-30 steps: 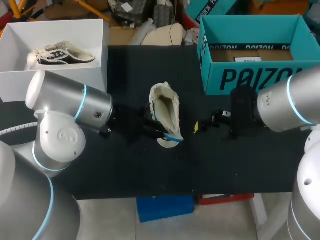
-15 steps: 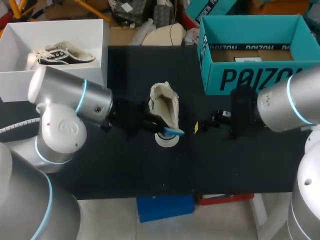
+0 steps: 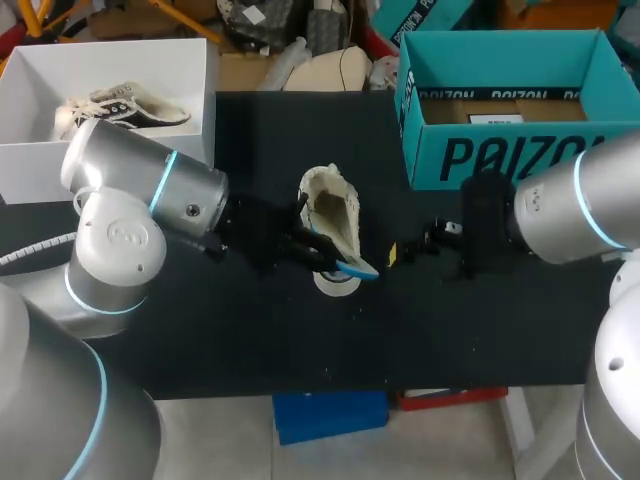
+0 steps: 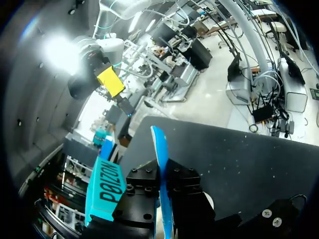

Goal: Take the shoe out of the shoebox, open the shoe tongue, remove and reinsert the insole, then place the shoe into the shoebox

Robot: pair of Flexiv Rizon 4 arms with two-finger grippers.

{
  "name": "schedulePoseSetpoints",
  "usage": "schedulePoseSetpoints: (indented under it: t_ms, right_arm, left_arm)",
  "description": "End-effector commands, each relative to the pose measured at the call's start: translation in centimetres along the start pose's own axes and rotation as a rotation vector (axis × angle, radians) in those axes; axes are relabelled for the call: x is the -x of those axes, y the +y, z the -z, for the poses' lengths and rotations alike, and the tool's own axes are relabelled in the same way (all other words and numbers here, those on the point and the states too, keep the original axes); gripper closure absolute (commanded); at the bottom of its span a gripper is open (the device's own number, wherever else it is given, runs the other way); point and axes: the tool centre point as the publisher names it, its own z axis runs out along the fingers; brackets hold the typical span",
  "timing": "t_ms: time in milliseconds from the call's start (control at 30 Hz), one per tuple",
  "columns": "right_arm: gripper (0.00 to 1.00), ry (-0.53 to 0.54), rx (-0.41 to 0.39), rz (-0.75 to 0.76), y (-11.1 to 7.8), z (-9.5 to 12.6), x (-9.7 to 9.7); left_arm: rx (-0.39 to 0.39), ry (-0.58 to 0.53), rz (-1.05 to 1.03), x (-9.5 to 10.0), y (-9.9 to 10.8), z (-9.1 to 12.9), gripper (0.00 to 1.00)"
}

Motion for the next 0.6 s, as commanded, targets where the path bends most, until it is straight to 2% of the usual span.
schedulePoseSetpoints:
  t_ms: [33,267,600]
  right_arm:
    - [0.0,-0.001,0.0,0.0,0.0,-0.1,-0.1]
    - [0.0,-0.001,0.0,0.0,0.0,-0.1,-0.1]
    - [0.0,-0.001,0.0,0.0,0.0,-0.1,-0.1]
  left_arm:
    - [-0.025,-0.018,0.01,-0.1,-0.9,0.7,1.0]
    - [-0.023,-0.029,0.002,0.0,-1.0,1.0,1.0]
    - [0.026,-0.021,-0.015,-0.5,1.2,0.8,1.0]
